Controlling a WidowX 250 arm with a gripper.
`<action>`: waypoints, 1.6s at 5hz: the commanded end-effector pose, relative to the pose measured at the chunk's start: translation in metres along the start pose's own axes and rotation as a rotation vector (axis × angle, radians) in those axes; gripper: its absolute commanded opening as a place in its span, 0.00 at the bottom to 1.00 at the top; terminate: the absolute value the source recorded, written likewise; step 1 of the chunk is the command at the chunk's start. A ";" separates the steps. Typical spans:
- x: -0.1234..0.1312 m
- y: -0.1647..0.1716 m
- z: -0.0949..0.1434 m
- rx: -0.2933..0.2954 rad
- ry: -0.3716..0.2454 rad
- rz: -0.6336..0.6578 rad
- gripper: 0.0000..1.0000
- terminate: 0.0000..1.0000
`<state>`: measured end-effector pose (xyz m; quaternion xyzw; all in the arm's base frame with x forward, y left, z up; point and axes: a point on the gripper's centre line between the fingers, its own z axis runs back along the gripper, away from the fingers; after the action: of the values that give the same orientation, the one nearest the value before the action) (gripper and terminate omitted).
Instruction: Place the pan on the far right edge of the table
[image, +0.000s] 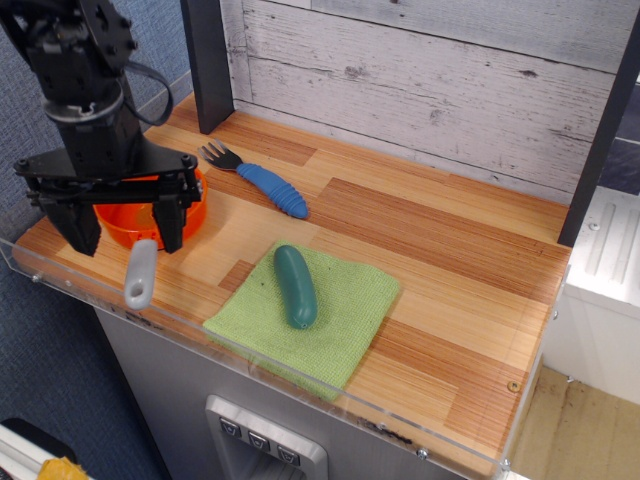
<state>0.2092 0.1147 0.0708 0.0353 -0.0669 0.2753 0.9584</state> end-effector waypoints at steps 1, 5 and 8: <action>0.015 0.004 -0.013 -0.038 -0.098 0.009 1.00 0.00; 0.018 0.008 -0.041 -0.030 -0.055 0.043 0.00 0.00; 0.020 0.012 -0.031 -0.012 -0.060 0.071 0.00 0.00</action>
<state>0.2199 0.1341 0.0287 0.0288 -0.0715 0.3060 0.9489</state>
